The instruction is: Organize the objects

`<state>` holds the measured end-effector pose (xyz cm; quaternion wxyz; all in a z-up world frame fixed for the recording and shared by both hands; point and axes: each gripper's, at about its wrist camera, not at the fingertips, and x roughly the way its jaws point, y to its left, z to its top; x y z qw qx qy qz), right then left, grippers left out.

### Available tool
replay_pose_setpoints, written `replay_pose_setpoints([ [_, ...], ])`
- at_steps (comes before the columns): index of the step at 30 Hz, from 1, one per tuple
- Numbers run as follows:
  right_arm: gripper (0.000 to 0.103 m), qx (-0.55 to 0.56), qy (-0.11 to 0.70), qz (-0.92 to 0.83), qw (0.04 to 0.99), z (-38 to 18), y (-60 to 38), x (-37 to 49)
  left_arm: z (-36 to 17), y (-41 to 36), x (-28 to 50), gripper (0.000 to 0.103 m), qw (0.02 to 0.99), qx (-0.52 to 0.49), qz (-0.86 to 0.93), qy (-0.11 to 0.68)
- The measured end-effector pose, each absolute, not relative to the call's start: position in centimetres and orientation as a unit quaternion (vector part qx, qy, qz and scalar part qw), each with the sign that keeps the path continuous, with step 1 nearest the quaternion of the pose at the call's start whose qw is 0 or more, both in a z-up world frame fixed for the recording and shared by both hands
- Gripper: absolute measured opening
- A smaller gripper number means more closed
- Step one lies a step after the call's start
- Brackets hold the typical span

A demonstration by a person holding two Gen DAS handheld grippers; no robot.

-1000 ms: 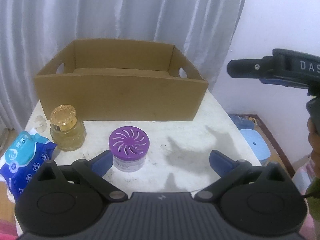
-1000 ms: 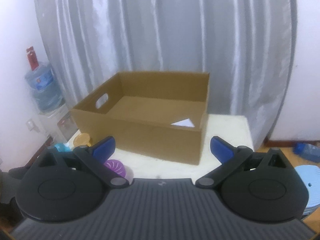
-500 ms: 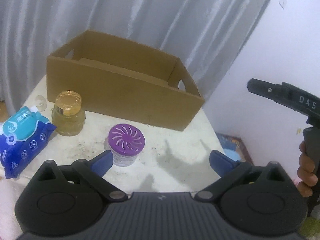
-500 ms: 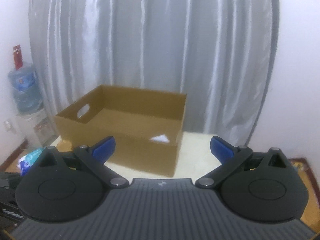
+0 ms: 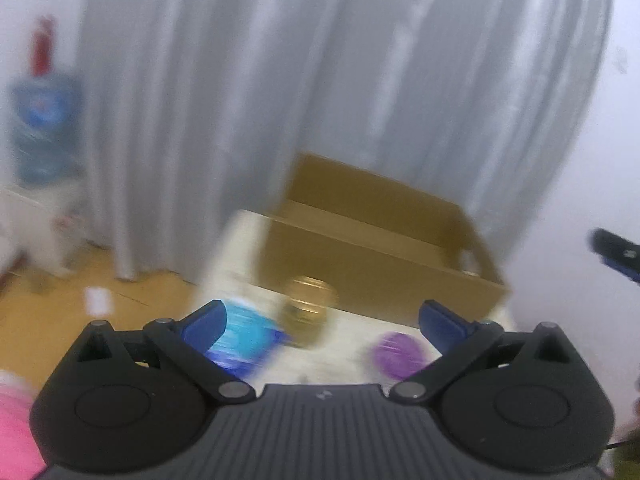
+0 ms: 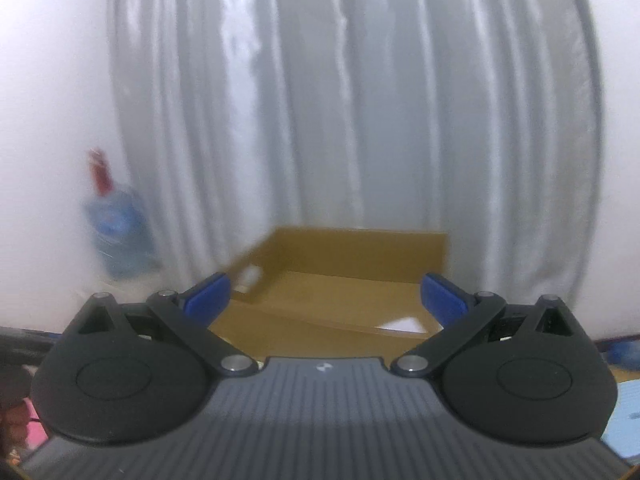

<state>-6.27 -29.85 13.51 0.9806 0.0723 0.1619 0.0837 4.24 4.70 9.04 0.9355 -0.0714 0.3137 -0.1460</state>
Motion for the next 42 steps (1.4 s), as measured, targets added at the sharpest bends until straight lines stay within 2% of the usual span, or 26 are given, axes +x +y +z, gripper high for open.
replay_pose_setpoints([
  [9, 0.102, 0.109, 0.135, 0.17, 0.97, 13.9, -27.4, -3.3, 12.4, 12.7, 2.9, 0.103, 0.951, -0.029, 0.003, 0.309],
  [13, 0.102, 0.116, 0.132, 0.191, 0.966, 13.7, -26.2, -2.2, 10.4, 14.1, 3.1, 0.103, 0.936, -0.011, 0.05, 0.348],
  [16, 0.102, 0.109, 0.143, 0.191, 0.965, 13.2, -25.7, -1.5, 6.7, 13.8, 4.2, 0.103, 0.921, -0.013, 0.047, 0.387],
  [21, 0.102, 0.09, 0.159, 0.164, 0.969, 12.6, -26.1, -0.9, 1.2, 10.5, 5.9, 0.103, 0.906, -0.001, 0.031, 0.421],
  [33, 0.102, 0.083, 0.201, 0.11, 0.97, 9.0, -27.9, 0.7, -0.8, -2.5, 5.6, 0.103, 0.918, 0.099, -0.187, 0.334],
  [42, 0.102, 0.063, 0.307, 0.142, 0.939, 4.2, -27.3, 4.3, -4.4, -9.5, 6.5, 0.103, 0.885, 0.154, -0.305, 0.316],
])
